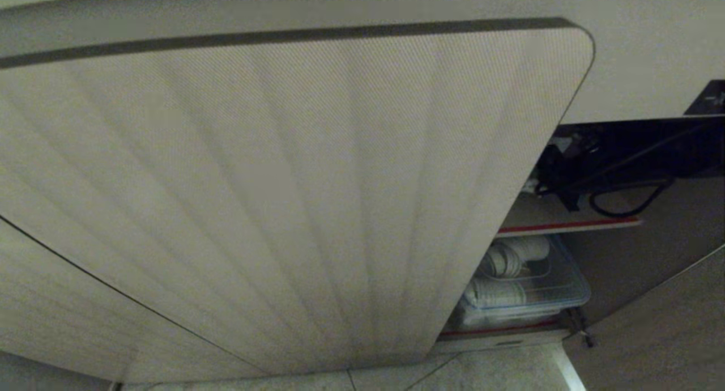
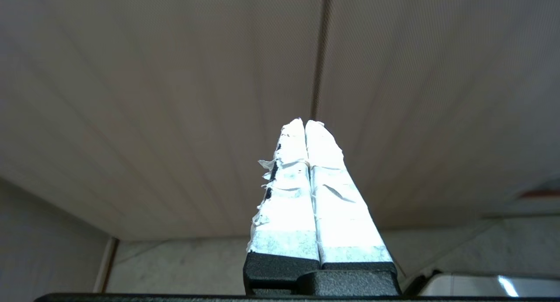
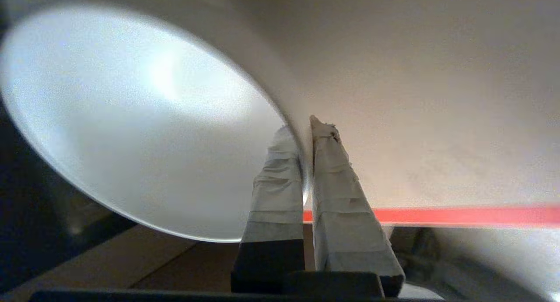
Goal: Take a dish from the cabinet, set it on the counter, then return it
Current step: Take the bowl from the cabinet
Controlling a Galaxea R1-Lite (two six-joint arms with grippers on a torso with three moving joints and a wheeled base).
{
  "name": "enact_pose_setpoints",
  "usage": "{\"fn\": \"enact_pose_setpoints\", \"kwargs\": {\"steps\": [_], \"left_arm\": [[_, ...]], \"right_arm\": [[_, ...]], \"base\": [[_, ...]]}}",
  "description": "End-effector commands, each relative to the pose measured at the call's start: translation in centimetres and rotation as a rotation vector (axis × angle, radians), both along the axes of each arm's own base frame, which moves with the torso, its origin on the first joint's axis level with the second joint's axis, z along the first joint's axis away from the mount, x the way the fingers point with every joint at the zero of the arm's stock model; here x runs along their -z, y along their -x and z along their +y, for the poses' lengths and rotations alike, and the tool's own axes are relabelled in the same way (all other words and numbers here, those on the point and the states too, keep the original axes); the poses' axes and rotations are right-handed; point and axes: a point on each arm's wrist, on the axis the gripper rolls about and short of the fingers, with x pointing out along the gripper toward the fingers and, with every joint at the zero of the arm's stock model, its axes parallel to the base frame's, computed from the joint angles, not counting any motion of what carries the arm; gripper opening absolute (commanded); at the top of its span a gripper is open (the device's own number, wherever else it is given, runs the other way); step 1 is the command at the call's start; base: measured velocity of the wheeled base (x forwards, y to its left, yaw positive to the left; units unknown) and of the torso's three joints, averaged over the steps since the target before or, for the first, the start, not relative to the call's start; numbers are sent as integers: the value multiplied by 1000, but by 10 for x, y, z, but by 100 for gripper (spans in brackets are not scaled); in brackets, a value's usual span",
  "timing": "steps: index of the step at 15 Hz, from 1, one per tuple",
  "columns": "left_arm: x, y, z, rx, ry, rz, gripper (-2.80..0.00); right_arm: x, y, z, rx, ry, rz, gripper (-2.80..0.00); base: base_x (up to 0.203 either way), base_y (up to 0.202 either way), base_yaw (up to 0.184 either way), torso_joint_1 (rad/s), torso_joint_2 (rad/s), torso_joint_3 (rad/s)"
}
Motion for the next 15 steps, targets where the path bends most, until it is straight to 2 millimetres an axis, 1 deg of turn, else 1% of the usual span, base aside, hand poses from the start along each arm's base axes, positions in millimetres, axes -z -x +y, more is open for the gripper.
{"fn": "enact_pose_setpoints", "kwargs": {"steps": [1, 7, 12, 15], "left_arm": [[0, 0, 0, 0, 0, 1, -280], [0, 0, 0, 0, 0, 1, -280], [0, 0, 0, 0, 0, 1, -280], [0, 0, 0, 0, 0, 1, -280]], "right_arm": [[-3, -1, 0, -3, -5, -13, -280], [0, 0, 0, -4, 1, 3, -280], [11, 9, -1, -20, 29, 132, -280], [14, 13, -1, -34, 45, 165, -280]], "base": [[0, 0, 0, 0, 0, 0], [0, 0, 0, 0, 0, 0], [0, 0, 0, 0, 0, 0], [0, 0, 0, 0, 0, 0]]}}
